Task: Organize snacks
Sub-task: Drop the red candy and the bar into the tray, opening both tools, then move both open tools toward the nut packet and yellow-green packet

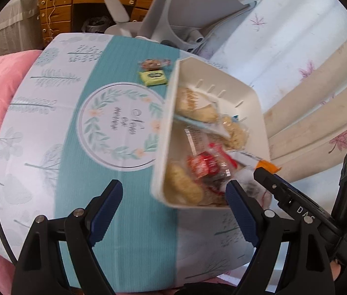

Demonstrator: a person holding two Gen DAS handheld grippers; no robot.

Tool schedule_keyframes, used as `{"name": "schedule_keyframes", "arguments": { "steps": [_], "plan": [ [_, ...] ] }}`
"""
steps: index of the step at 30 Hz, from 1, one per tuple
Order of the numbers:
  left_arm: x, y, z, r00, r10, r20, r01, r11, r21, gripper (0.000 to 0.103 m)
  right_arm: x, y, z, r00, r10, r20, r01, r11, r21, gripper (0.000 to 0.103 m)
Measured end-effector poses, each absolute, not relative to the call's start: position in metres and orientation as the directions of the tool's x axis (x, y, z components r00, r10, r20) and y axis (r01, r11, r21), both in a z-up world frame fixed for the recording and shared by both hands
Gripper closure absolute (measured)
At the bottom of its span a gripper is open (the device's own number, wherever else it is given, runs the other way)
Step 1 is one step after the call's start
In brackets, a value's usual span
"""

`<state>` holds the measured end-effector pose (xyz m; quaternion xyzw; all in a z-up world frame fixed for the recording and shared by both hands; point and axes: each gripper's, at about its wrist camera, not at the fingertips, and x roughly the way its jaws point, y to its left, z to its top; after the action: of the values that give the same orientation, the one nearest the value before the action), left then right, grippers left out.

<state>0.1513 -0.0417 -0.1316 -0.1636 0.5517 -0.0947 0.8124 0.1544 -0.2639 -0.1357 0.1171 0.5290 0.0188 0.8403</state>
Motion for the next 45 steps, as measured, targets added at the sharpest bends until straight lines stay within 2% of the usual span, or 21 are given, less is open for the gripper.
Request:
{"name": "schedule_keyframes", "arguments": {
  "steps": [16,27,35,45],
  "plan": [
    [0.143,0.090,-0.136,0.320,-0.286,-0.903,-0.005,0.953,-0.304,0.015,0.138,-0.131,-0.139,0.456,0.153,-0.877,0.136,0.962,0.238,0.047],
    [0.176,0.165,-0.139,0.295,-0.254,-0.921,0.080,0.967,-0.241,0.015,0.144,-0.068,-0.145,0.495,0.100,-0.863,0.233,0.942,0.243,0.047],
    [0.230,0.178,-0.132,0.309,-0.217,-0.926,0.168,0.971,-0.172,0.015,0.168,-0.042,-0.144,0.532,0.045,-0.845,0.284,0.931,0.228,0.047],
    [0.314,0.151,-0.121,0.332,-0.198,-0.922,0.304,0.948,-0.094,0.015,0.217,-0.038,-0.158,0.571,-0.032,-0.820,0.408,0.878,0.250,0.047]
  ]
}}
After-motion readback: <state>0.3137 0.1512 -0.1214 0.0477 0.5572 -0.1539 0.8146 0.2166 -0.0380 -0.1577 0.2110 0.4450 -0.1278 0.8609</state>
